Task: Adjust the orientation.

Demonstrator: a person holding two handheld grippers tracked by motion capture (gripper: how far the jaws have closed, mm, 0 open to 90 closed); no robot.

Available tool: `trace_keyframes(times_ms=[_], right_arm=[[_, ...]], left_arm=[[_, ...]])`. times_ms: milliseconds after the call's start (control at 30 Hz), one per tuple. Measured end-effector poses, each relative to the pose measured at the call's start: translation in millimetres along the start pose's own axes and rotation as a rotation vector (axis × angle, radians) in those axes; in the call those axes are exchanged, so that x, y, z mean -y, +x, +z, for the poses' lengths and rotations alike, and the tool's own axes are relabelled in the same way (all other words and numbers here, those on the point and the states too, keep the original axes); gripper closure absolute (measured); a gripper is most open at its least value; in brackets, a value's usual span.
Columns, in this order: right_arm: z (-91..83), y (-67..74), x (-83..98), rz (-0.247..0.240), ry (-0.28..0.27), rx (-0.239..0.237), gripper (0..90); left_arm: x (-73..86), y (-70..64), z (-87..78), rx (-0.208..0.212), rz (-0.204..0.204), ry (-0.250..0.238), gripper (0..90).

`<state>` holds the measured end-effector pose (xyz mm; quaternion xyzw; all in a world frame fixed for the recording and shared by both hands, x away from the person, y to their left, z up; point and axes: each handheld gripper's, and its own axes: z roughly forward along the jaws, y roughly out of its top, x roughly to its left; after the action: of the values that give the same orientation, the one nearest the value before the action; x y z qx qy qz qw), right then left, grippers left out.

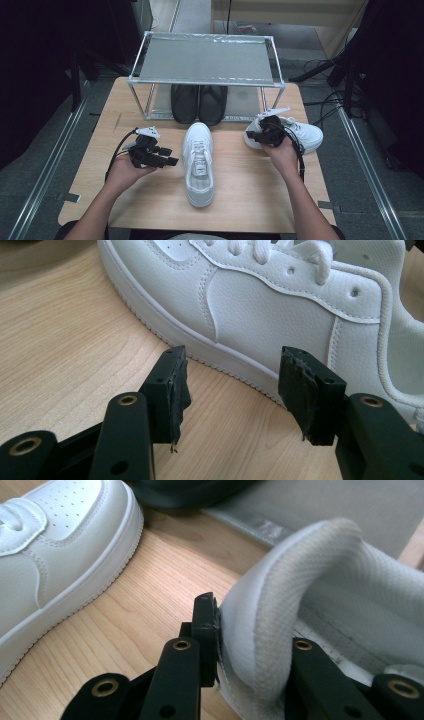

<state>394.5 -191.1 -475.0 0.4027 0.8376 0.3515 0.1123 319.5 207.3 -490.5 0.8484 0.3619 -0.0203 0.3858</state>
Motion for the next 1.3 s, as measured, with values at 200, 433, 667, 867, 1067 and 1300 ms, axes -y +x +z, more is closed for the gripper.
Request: trace_keyframes(times_ms=[200,433,667,867,1067,1300], right_arm=[[-12.5,12.4,-2.6,-0.030,-0.029,0.010,77.3],[-27.3,41.2,4.1,-0.100,0.003,-0.025,77.1],[-43.6,65.3,14.7,-0.142,0.020,-0.066,76.9],[-48.3,86.9,25.8,-0.165,0.044,-0.090,76.6],[-46.8,108.1,37.1,-0.189,0.079,-0.143,76.5],[-31.6,130.5,42.3,-0.247,0.133,-0.178,76.8]], left_arm=[[-1.2,0.3,-0.1,0.007,0.001,0.000,45.5],[-2.2,1.2,-1.5,0.008,-0.002,-0.013,45.5],[-3.5,1.8,-1.6,0.013,0.002,-0.011,45.5],[-6.5,1.4,-0.3,0.013,0.008,-0.012,45.5],[-10.1,0.6,1.1,0.010,0.019,-0.024,45.8],[-13.3,3.8,0.0,0.023,0.018,-0.033,45.7]])
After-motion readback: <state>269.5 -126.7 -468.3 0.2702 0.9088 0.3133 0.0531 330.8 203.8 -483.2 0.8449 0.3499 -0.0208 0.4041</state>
